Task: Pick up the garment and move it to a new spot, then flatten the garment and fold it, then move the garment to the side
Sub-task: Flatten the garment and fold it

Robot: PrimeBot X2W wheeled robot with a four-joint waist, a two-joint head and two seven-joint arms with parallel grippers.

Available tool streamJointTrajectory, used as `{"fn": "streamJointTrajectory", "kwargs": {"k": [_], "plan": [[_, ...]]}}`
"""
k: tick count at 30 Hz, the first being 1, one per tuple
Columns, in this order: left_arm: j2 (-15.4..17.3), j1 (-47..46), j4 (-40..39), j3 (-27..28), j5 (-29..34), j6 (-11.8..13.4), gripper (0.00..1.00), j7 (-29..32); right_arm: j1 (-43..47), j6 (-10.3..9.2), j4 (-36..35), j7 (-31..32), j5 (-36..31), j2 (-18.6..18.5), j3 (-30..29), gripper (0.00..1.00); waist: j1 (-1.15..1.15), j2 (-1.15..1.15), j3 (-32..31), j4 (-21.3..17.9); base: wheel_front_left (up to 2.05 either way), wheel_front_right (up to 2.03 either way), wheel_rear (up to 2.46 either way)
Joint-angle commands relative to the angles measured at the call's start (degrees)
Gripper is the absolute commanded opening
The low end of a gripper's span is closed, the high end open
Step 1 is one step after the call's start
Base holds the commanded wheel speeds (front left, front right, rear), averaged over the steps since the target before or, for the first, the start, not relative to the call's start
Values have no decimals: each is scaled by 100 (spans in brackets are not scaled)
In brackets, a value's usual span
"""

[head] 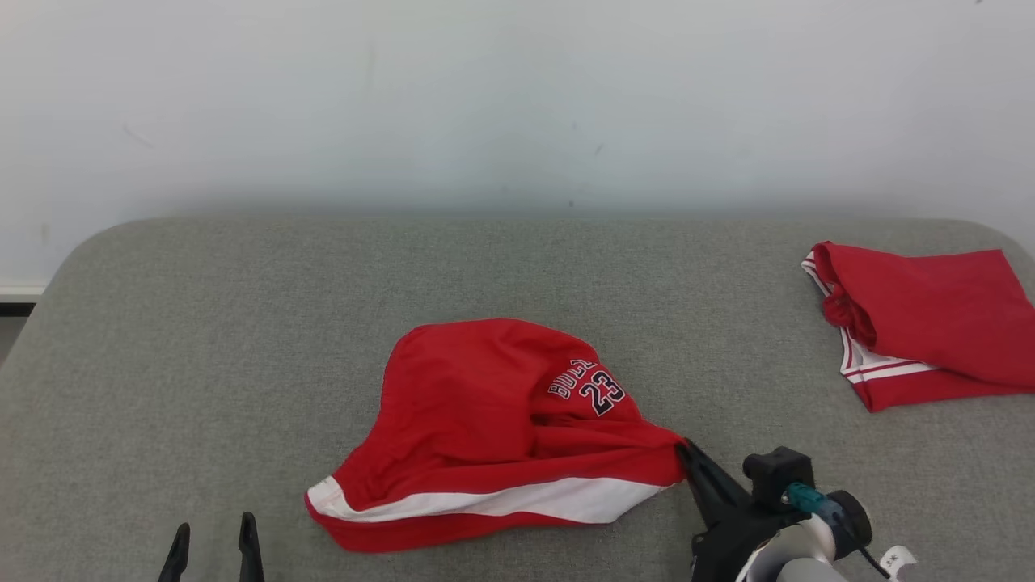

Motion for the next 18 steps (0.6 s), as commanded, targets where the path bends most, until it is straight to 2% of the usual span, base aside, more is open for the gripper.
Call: {"fn": "streamJointTrajectory", "kwargs": {"k": [1, 6, 12, 13, 14, 15, 18], "plan": [[-9, 57, 10, -42, -49, 7, 100, -17, 92, -12, -70, -7, -129, -148, -171, 0, 0, 0, -36, -96, 0, 0, 0], [-10, 64, 13, -96, -112, 7, 100, -17, 134, -12, -214, -7, -293, -362, -527, 0, 0, 0, -39, -179, 0, 0, 0], [-10, 76, 33, -125, -124, 8, 100, -17, 167, -12, -182, -7, -395, -358, -704, 0, 0, 0, -63, -209, 0, 0, 0], [-11, 77, 42, -137, -129, 7, 100, -17, 167, -12, -165, -7, -409, -349, -693, 20, 0, 0, -69, -210, 0, 0, 0], [-11, 79, 53, -156, -134, 7, 100, -17, 165, -12, -163, -7, -412, -319, -650, 88, 0, 0, -78, -210, 0, 0, 0], [-11, 84, 61, -163, -137, 8, 100, -17, 170, -12, -160, -7, -415, -292, -612, 100, 0, 0, -89, -212, 0, 0, 0], [-11, 113, 87, -253, -155, 7, 100, -17, 273, -12, -422, -6, -443, -341, -572, 100, 0, 0, -144, -206, 0, 0, 0]]}}
